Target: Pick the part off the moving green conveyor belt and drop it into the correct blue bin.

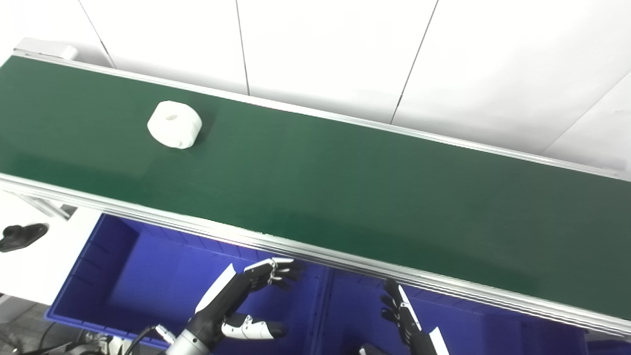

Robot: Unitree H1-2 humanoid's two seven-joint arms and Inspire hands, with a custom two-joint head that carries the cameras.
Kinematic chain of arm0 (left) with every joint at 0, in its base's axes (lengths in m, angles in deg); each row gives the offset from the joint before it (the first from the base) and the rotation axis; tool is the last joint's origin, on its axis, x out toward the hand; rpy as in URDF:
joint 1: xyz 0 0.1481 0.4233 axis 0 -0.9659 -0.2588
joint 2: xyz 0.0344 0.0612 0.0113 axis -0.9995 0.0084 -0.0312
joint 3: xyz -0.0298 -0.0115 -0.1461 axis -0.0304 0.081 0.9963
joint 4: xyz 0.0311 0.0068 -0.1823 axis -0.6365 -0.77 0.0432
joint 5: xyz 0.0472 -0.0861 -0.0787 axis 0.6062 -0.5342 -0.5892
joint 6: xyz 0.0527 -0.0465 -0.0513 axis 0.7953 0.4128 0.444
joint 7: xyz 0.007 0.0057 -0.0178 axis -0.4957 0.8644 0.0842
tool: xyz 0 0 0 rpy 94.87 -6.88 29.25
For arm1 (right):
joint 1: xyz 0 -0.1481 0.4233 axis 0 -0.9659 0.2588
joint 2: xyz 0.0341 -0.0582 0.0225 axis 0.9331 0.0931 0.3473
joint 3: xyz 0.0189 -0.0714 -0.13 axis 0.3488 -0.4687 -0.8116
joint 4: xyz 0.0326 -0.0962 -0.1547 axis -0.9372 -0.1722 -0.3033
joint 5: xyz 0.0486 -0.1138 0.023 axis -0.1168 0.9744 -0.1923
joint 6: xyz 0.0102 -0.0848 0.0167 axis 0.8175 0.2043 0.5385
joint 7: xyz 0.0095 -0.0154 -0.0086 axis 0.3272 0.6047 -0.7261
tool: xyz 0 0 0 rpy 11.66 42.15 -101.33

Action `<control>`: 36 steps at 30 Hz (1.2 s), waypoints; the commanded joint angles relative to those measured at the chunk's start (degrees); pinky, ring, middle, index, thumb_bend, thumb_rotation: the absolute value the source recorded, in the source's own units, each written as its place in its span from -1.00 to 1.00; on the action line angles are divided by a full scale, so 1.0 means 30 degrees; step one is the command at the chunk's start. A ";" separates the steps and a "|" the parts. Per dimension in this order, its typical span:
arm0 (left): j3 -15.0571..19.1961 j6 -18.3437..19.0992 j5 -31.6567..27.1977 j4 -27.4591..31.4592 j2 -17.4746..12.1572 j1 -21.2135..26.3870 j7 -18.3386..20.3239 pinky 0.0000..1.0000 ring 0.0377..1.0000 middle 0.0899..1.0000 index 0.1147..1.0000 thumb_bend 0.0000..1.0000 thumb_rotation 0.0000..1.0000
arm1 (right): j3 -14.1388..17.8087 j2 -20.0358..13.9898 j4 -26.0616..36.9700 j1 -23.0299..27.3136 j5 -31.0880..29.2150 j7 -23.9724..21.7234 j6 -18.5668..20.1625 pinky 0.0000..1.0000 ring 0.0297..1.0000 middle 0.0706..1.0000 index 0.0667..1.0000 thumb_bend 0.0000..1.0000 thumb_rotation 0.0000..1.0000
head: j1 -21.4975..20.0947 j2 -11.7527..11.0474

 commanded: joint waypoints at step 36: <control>0.4866 0.4644 0.6353 0.1104 -0.3350 1.0410 0.1099 0.54 0.73 0.82 0.71 0.51 0.24 | -0.0595 -0.0211 -0.2644 0.1812 0.0255 0.1313 -0.2839 0.58 0.73 0.77 0.88 0.30 0.31 | 0.0847 -0.3009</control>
